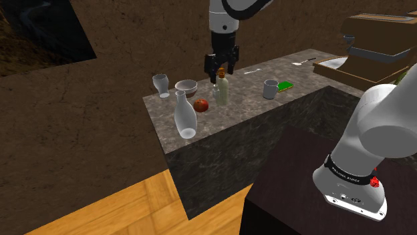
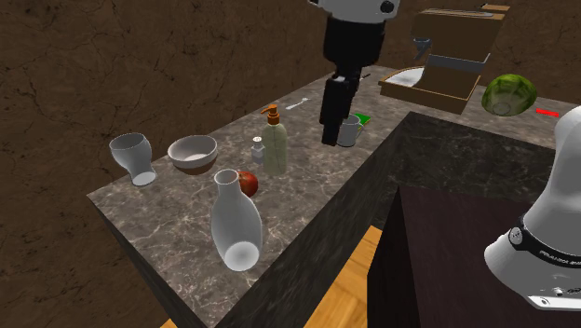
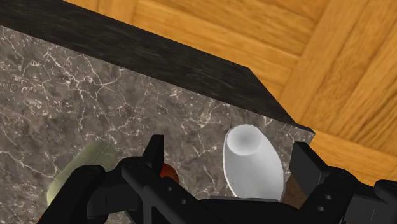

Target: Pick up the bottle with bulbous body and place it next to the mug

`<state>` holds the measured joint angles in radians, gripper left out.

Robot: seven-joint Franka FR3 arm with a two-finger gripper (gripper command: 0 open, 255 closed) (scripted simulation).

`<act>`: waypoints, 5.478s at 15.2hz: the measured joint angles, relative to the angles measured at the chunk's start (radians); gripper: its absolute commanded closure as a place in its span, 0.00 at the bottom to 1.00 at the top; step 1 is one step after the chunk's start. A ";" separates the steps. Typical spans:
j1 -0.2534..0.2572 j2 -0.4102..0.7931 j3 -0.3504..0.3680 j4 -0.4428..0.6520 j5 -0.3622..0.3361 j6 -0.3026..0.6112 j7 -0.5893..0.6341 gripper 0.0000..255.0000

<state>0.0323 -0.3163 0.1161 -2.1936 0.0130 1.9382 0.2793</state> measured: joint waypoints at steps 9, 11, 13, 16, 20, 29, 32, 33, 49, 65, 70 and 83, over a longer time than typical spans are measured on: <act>0.013 0.333 0.049 0.224 -0.066 0.132 0.116 0.00; 0.019 0.405 0.054 0.284 -0.085 0.148 0.141 0.00; 0.029 0.479 0.057 0.345 -0.106 0.165 0.168 0.00; 0.036 0.542 0.056 0.392 -0.123 0.182 0.182 0.00; 0.036 0.571 0.053 0.380 -0.130 0.224 0.187 0.00; 0.037 0.586 0.051 0.366 -0.135 0.253 0.191 1.00; 0.036 0.586 0.051 0.366 -0.136 0.253 0.191 1.00; 0.037 0.586 0.051 0.366 -0.135 0.253 0.191 1.00; 0.034 0.547 0.055 0.433 -0.121 0.148 0.177 1.00; 0.038 0.523 0.059 0.618 -0.110 -0.060 0.161 1.00; 0.040 0.525 0.061 0.690 -0.108 -0.130 0.158 1.00; -0.080 0.344 -0.022 0.615 -0.052 -0.223 -0.052 1.00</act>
<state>-0.0475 0.0276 0.0943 -1.5790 -0.0394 1.7154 0.2275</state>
